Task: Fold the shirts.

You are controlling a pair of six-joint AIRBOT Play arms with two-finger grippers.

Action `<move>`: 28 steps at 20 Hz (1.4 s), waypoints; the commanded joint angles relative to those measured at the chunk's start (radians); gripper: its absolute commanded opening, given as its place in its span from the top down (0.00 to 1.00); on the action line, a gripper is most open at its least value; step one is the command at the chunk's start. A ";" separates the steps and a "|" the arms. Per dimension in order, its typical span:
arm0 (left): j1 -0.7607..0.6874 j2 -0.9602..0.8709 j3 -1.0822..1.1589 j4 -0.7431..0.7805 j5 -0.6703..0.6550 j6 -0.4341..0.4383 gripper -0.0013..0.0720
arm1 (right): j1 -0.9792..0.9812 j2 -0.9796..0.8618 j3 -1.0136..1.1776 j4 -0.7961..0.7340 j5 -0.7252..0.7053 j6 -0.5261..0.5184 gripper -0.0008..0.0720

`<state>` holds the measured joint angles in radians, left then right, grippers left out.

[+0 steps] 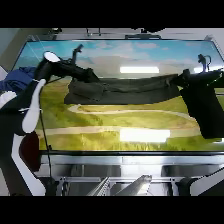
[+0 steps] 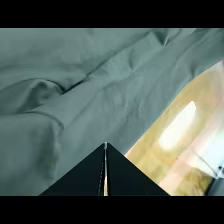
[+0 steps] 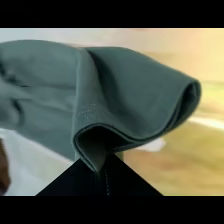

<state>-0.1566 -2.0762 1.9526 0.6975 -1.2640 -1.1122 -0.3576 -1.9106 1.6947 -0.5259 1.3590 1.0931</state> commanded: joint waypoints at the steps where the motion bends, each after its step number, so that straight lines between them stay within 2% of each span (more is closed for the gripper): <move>1: -0.164 -0.082 0.052 0.086 0.105 -0.090 0.98 | 0.020 0.108 0.027 0.193 0.068 0.015 0.97; 4: -0.273 -0.162 0.126 0.121 0.179 -0.168 0.98 | 0.093 0.194 0.027 0.220 0.067 0.061 0.97; 6: -0.322 -0.167 0.086 0.117 0.290 -0.181 0.97 | 0.154 0.211 0.027 0.220 0.067 0.110 0.97; 8: -0.353 -0.168 0.063 0.111 0.336 -0.199 0.97 | 0.222 0.209 0.026 0.207 0.049 0.149 0.97; 11: -0.367 -0.169 0.069 0.112 0.361 -0.199 0.97 | 0.317 0.209 0.026 0.195 -0.010 0.158 0.97; 13: -0.346 -0.165 0.103 0.111 0.280 -0.199 0.97 | 0.356 0.208 0.026 0.190 -0.051 0.165 0.97; 17: -0.205 -0.025 0.143 0.113 -0.042 -0.198 0.97 | 0.413 0.185 0.026 0.190 -0.122 0.176 0.97; 20: -0.006 0.156 0.143 0.121 -0.225 -0.199 0.98 | 0.484 0.155 0.027 0.219 -0.252 0.176 0.97; 22: 0.138 0.256 0.141 0.104 -0.266 -0.204 0.97 | 0.558 0.126 0.027 0.297 -0.377 0.125 0.97; 25: 0.323 0.373 0.022 -0.032 -0.241 -0.200 0.97 | 0.716 0.053 0.027 0.467 -0.631 -0.026 0.97; 28: 0.412 0.428 -0.109 -0.070 -0.240 -0.124 0.97 | 0.872 -0.065 0.047 0.618 -0.822 -0.147 0.97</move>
<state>0.1471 -1.7195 1.9453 0.6930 -1.4857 -1.2922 0.3786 -1.8832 1.7267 -0.0689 0.7677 1.0779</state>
